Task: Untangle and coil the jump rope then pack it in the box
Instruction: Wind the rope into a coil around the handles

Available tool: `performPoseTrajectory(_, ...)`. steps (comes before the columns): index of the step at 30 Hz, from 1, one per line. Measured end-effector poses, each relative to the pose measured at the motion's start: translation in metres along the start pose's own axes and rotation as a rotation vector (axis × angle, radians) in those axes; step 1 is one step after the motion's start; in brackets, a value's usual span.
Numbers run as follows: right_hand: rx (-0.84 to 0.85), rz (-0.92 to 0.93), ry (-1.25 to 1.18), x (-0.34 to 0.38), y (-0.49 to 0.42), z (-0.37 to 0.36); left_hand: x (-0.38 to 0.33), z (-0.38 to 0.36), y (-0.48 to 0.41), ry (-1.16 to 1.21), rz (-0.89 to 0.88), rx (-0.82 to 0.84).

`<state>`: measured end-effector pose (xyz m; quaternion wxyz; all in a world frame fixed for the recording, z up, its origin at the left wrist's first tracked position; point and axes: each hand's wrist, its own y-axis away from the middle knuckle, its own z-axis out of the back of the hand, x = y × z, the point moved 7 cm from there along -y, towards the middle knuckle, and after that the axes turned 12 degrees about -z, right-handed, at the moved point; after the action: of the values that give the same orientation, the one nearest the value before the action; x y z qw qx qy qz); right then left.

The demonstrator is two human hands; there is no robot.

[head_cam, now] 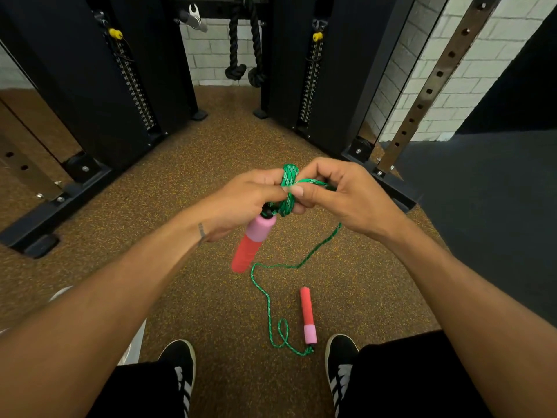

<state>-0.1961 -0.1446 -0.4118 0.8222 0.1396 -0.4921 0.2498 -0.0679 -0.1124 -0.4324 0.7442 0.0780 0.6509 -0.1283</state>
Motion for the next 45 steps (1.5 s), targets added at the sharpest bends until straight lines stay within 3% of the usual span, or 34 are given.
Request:
performPoseTrajectory(3,-0.007,0.024,0.041,-0.001,-0.001,-0.001,0.002,0.003,0.0,0.025,0.008,-0.01)
performPoseTrajectory(7,-0.036,0.031,0.053,-0.005,-0.004,0.002,-0.003,-0.009,0.002,-0.043,-0.023,0.161)
performPoseTrajectory(13,-0.163,0.058,0.019,-0.002,-0.004,0.013,0.0,-0.015,0.002,-0.062,-0.017,0.243)
performPoseTrajectory(25,-0.107,-0.121,-0.072,-0.013,-0.009,0.016,-0.002,-0.019,0.006,0.061,-0.007,0.319)
performPoseTrajectory(32,0.028,-0.27,-0.215,-0.03,-0.011,0.008,-0.004,-0.021,0.009,0.15,-0.02,0.312)
performPoseTrajectory(45,0.112,-0.344,-0.478,-0.046,-0.016,-0.003,-0.009,-0.025,0.009,0.246,-0.002,0.304)
